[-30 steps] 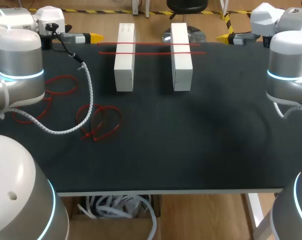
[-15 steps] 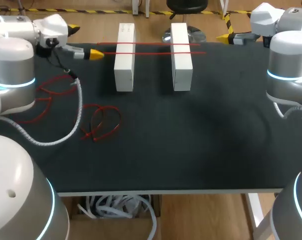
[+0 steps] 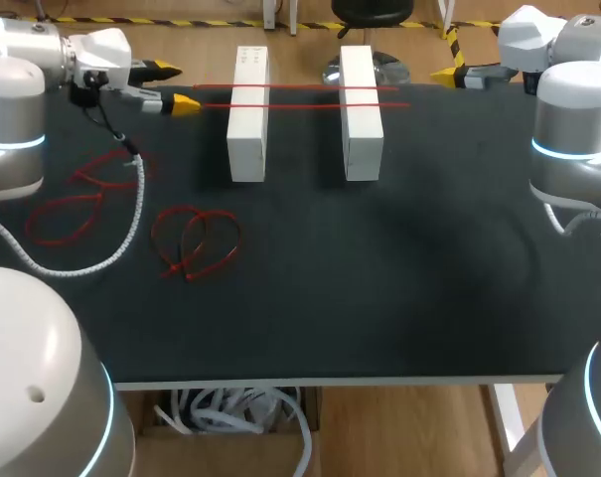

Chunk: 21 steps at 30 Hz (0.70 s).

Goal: Grab the tape and strap the tape.

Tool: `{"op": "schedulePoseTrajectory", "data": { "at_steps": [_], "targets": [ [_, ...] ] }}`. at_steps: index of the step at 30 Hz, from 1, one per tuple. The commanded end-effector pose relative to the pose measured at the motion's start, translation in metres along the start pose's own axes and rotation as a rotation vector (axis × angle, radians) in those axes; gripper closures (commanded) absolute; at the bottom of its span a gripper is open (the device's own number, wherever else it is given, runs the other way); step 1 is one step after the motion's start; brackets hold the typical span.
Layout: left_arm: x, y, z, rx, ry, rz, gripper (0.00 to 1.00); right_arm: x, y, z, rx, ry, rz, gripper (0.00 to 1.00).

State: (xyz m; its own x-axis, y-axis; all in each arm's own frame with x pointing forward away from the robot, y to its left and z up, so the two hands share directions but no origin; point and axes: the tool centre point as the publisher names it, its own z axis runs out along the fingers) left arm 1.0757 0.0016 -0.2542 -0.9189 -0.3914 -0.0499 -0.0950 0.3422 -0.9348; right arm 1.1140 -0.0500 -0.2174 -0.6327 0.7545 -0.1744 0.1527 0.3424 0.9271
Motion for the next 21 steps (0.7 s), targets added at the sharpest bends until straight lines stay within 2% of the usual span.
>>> {"op": "schedulePoseTrajectory", "data": {
  "at_steps": [1,2,10,13,15,17,21],
  "targets": [
    [-0.006,0.005,0.006,0.012,0.035,0.005,0.75,0.000,0.000,0.000,0.001,0.000,0.000,0.00],
    [-0.006,0.005,0.007,0.017,0.051,0.009,0.64,0.000,0.000,0.000,0.001,0.000,0.000,0.00],
    [-0.008,0.006,0.011,0.024,0.101,0.029,0.54,0.000,0.000,0.000,0.001,0.000,0.000,0.00],
    [-0.008,0.008,0.013,0.024,0.108,0.031,0.57,0.000,0.000,0.000,0.001,0.000,0.000,0.00],
    [-0.008,0.010,0.015,0.022,0.112,0.032,0.55,0.000,0.000,0.000,0.001,0.000,0.000,0.00],
    [-0.008,0.011,0.016,0.027,0.128,0.031,0.60,0.000,0.000,0.000,0.001,0.000,0.000,0.00],
    [-0.008,0.012,0.021,0.027,0.140,0.037,0.57,0.000,0.000,0.000,0.001,0.000,0.000,0.00]
  ]
}}
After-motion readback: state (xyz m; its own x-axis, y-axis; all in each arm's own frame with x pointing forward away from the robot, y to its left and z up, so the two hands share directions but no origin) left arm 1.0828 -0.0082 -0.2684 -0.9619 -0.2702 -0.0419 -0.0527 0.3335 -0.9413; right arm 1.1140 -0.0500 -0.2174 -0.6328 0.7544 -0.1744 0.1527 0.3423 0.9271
